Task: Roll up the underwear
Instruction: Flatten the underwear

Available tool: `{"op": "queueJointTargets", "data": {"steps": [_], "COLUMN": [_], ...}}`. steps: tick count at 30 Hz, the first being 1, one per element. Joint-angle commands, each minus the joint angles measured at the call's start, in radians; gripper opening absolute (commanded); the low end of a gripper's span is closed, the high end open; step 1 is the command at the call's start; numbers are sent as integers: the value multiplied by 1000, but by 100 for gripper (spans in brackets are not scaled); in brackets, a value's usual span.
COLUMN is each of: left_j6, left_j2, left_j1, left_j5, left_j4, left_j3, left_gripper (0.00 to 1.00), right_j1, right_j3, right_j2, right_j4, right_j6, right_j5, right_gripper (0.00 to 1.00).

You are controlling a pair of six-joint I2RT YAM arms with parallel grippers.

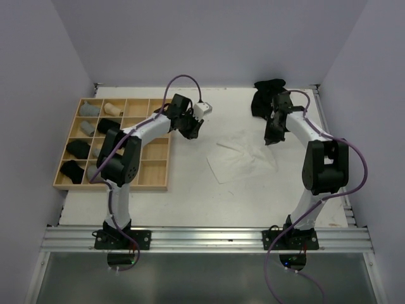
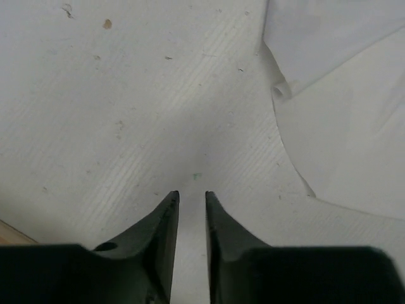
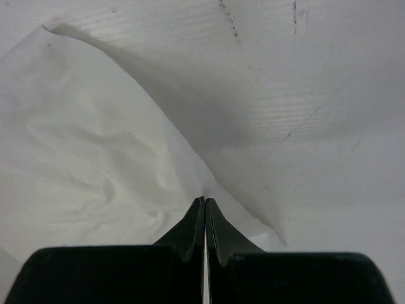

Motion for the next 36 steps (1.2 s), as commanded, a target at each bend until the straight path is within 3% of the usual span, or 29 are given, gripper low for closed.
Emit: {"op": "queueJointTargets", "data": {"steps": [1,3,4,6,10,16,21,25,26,29,32,33,36], "left_j6": [47,90,119,223,387,598,769,834,846,857,892,905,951], "left_j2": [-46,-100,-123,-197,-281,-293,-252,-213,-198,-163,-153,-160,-207], "left_j1": [5,-3,-14,-69,-185,-283,-330,-366,-371,-377,-376,-374,-347], "left_j5": [162,220,243,232,263,301,289,280,278,258,223,216,197], "left_j4": [-36,-23,-13,12,24,12,-9,-14,-13,-10,-26,-45,-66], "left_j3": [2,-57,-122,-188,-312,-354,-354,-351,-351,-357,-378,-404,-478], "left_gripper": [33,43,46,47,48,47,45,45,45,43,34,22,8], "right_j1": [4,1,-2,-8,-14,-14,-15,-15,-15,-15,-5,7,105], "right_j3": [-35,-67,-79,-95,-106,-165,-214,-242,-253,-280,-325,-336,-375], "right_j2": [3,-3,-14,-49,-111,-129,-70,-19,-14,-2,-22,-40,-79], "right_j4": [-61,-82,-82,-81,-84,-82,-32,5,14,33,53,56,67], "right_j6": [-12,5,13,37,57,42,40,45,42,39,56,60,108], "right_j5": [37,83,130,155,149,74,-48,-44,-47,-67,-133,-145,-184], "right_gripper": [0,6,24,31,31,32,30,29,27,10,0,0,0]}}
